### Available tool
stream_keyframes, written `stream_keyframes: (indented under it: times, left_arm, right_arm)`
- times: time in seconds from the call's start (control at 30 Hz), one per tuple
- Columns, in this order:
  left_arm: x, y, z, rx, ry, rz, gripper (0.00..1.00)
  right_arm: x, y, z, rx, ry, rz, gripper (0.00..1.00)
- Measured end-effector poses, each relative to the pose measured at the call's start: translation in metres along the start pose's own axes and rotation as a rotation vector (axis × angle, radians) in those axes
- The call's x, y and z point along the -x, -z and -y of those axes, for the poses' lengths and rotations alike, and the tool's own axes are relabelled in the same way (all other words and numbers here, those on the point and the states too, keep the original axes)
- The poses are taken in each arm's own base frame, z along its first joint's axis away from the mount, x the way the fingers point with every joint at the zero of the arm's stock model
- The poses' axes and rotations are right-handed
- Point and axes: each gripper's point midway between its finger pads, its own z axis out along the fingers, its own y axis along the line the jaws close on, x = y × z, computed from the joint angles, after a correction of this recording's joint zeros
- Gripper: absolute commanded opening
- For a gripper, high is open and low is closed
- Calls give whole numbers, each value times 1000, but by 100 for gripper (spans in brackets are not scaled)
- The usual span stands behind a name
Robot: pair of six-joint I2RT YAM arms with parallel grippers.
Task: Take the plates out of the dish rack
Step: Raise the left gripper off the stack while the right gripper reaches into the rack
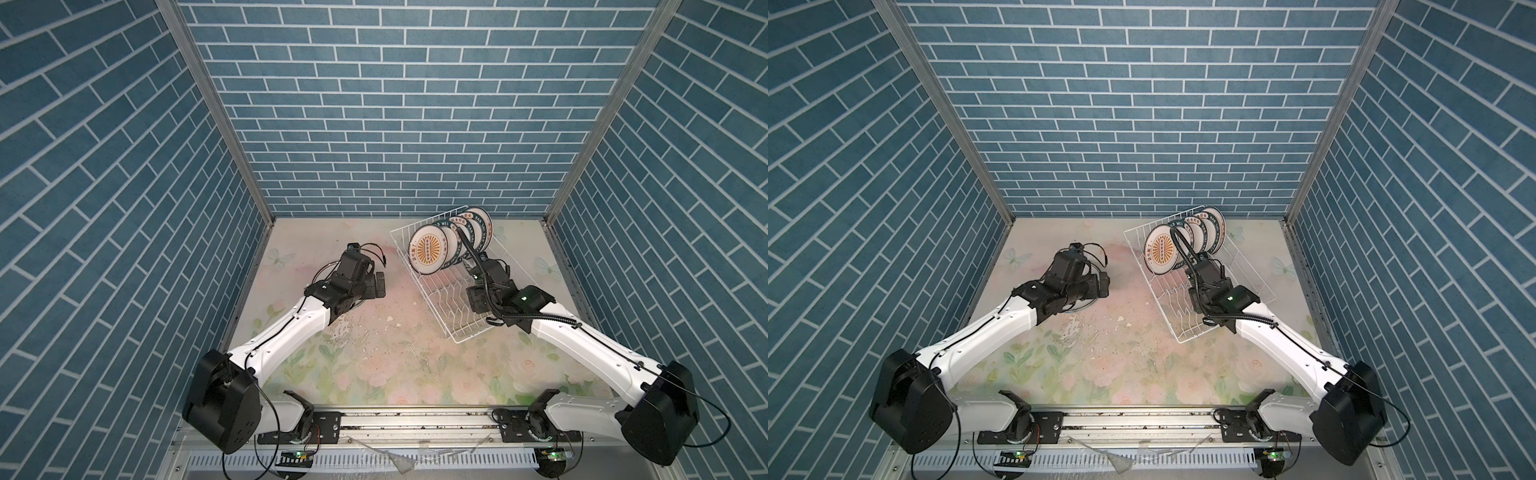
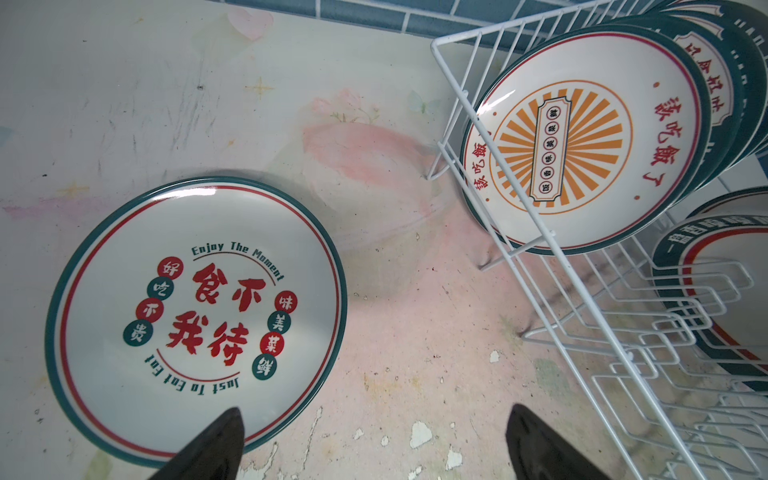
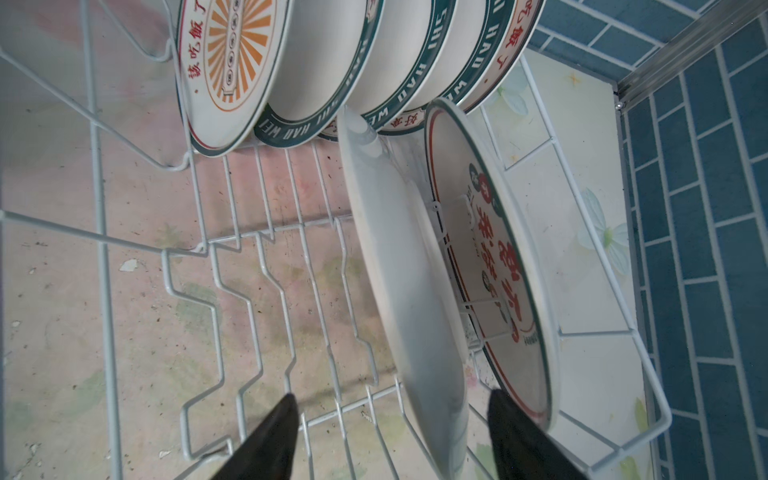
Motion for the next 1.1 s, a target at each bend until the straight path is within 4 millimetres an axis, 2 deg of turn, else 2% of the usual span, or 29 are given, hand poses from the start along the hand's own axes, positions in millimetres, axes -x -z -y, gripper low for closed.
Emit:
stream_keyframes:
  times: [0.3,0.5,0.63,0.83,0.9,1.1]
  left_arm:
    - [6,5,-3,15,3,26,99]
    - [8,7,-6,34,4,40,99]
    - [14,17,-9,42,12,76,99]
    - [22,29,-16,65,28,124,99]
    - [23,31,-18,78,33,132,99]
    - [22,32,-23,99,38,137,99]
  right_arm:
    - [-2,-5,9,-72,15,-9,42]
    - [-10,-22,11,-137,51,-56,34]
    - [-13,-27,17,-187,72,-69,26]
    - [-13,-28,24,-242,105,-73,10]
    - [-12,-28,33,-291,112,-70,3]
    - [-11,-28,34,-323,121,-64,3]
